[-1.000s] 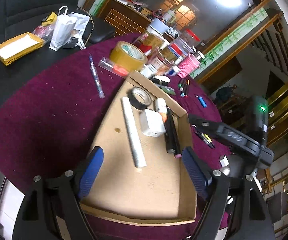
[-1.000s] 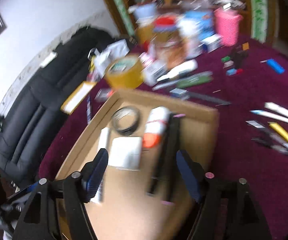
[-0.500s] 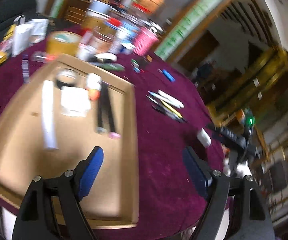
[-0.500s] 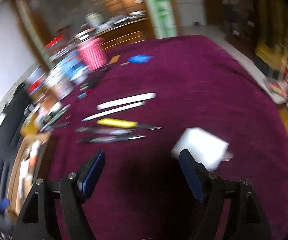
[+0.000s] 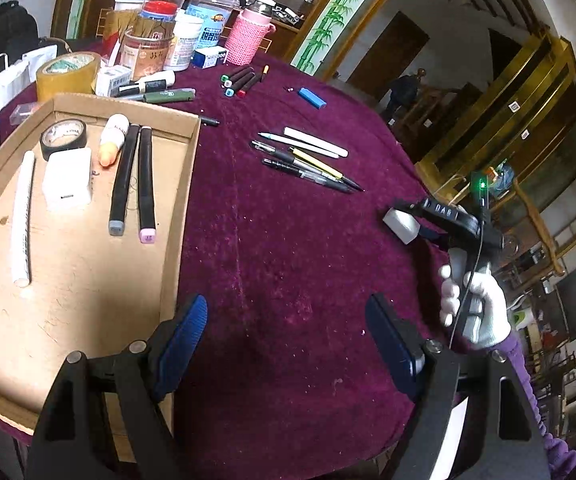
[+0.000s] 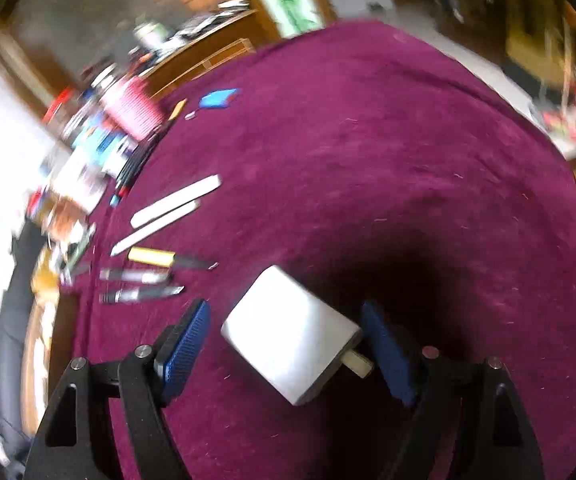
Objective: Organize rigid objects
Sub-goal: 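Grasp a clear black-ink pen with the left tool while the right tool reaches a white plug charger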
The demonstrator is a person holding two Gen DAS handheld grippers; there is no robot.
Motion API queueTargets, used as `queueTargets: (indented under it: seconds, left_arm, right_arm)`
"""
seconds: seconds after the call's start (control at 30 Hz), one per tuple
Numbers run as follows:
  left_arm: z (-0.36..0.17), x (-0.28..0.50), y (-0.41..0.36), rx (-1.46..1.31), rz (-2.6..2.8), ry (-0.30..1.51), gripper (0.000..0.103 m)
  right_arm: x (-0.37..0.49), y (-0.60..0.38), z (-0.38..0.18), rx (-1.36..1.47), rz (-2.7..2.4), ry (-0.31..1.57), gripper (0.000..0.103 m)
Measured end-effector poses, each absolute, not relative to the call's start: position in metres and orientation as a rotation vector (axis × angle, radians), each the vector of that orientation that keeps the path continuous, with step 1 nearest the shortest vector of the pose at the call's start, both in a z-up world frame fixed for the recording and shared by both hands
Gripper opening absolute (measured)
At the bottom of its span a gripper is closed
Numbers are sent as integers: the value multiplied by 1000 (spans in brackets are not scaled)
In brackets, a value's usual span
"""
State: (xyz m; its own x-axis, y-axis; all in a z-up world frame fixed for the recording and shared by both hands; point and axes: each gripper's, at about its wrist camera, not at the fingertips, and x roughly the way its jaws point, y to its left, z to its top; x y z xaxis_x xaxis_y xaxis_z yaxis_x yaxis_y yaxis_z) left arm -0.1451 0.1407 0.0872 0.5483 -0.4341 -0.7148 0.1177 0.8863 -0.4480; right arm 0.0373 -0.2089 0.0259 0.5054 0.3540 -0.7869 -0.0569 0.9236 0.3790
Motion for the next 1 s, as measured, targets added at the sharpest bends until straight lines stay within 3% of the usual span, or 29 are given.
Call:
queueTargets:
  seconds: [0.2,0.43,0.53,0.8,1.0]
  left_arm:
    - [84,-134,123,-344,-358,973,81]
    - [93,-79,76,-134,-393,971,80]
    - [91,-34,45,14,-425,962,80]
    - [47,87,10,74,-397,1066,80]
    - [31,98,-5,190,-409,1110,80]
  right_arm:
    - [11,-149,35,264,600,1041,82]
    - [34,-189,46,363,341,860,82]
    - [37,-207,37,428,314,872,82]
    - [41,-226,44,443,212,809,82]
    - [43,-219,41,410,218,843,82]
